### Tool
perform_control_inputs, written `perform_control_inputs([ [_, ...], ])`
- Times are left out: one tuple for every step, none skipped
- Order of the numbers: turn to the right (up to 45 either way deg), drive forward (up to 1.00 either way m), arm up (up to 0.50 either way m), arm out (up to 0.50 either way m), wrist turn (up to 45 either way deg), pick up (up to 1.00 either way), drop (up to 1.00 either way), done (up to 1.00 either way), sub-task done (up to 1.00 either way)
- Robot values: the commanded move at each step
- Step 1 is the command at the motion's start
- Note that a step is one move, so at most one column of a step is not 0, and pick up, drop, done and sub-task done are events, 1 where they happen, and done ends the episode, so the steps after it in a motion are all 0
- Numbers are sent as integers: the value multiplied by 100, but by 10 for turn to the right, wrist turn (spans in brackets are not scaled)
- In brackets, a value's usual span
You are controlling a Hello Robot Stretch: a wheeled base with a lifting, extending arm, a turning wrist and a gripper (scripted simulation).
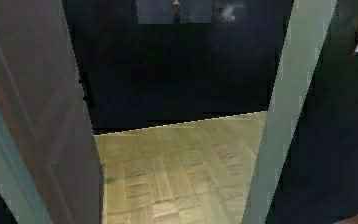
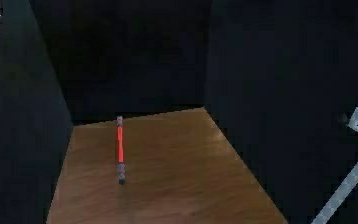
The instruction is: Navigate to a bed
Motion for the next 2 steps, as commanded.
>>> perform_control_inputs([
  [0,85,0,0,0,0,0,0,0],
  [450,0,0,0,0,0,0,0,0],
])
